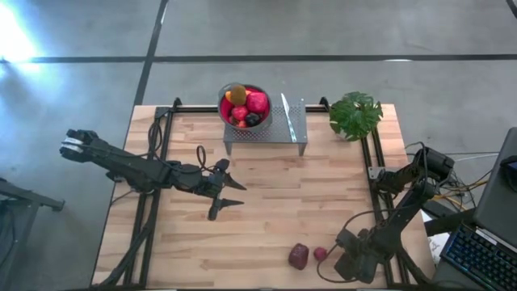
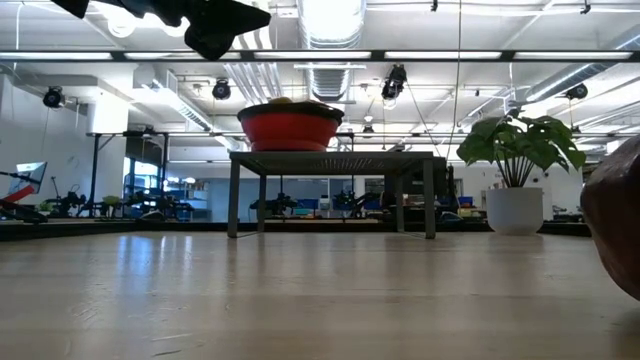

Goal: Pick & Place Fruit
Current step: Put the blackberry into the red strainer bowl on the shelf

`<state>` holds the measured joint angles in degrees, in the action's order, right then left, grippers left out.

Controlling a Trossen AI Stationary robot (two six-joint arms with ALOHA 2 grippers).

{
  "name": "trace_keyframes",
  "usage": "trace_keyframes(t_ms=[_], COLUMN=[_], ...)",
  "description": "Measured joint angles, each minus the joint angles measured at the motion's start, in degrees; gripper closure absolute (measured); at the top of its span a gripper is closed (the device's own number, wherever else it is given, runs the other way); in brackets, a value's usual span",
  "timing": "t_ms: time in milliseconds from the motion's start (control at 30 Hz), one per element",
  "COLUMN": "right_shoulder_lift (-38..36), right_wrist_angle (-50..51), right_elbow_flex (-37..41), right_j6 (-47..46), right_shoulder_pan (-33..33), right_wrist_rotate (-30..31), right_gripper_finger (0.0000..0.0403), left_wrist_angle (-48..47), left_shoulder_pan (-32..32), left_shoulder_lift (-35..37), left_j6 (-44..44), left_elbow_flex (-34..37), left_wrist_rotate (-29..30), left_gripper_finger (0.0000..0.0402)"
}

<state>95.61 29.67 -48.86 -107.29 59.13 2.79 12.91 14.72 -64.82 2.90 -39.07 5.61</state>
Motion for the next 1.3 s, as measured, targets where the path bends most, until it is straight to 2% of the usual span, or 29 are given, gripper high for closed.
trace_keyframes(t_ms=[167,300,500,567,667,800,900,1033,1167,1300], right_shoulder_lift=[-0.12,-1.78,-8.99,-11.79,-17.07,-23.74,-27.97,-31.60,-33.85,-35.65], right_wrist_angle=[0.09,1.41,10.45,13.21,16.50,17.97,17.60,12.55,3.06,-6.89], right_elbow_flex=[0.02,0.22,0.27,0.33,0.31,0.24,0.22,0.22,0.22,0.22], right_j6=[3.45,4.28,5.09,6.61,11.51,22.92,33.81,50.69,68.78,82.69], right_shoulder_pan=[-0.02,-0.15,-0.92,-1.73,-3.61,-8.60,-14.81,-24.92,-34.60,-44.89], right_wrist_rotate=[-0.10,-1.38,-1.35,0.11,5.74,15.30,19.83,20.10,19.46,17.45], right_gripper_finger=[0.0318,0.0318,0.0298,0.0298,0.0308,0.0317,0.0311,0.0304,0.0308,0.0310], left_wrist_angle=[-0.07,-0.05,0.02,0.13,0.43,1.09,2.68,3.76,4.11,4.85], left_shoulder_pan=[0.00,0.00,0.00,0.12,0.26,0.26,0.26,0.13,0.13,0.13], left_shoulder_lift=[0.00,0.00,0.00,0.00,0.00,0.07,0.21,0.24,0.22,0.22], left_j6=[-0.02,-0.02,-2.57,-5.40,-9.45,-11.05,-10.88,-10.84,-11.56,-11.63], left_elbow_flex=[0.00,0.00,0.00,0.00,0.00,0.00,0.00,0.00,0.00,0.00], left_wrist_rotate=[0.00,0.00,0.08,1.14,3.54,10.67,17.39,19.74,19.80,19.82], left_gripper_finger=[0.0190,0.0190,0.0190,0.0190,0.0190,0.0190,0.0191,0.0191,0.0190,0.0191])
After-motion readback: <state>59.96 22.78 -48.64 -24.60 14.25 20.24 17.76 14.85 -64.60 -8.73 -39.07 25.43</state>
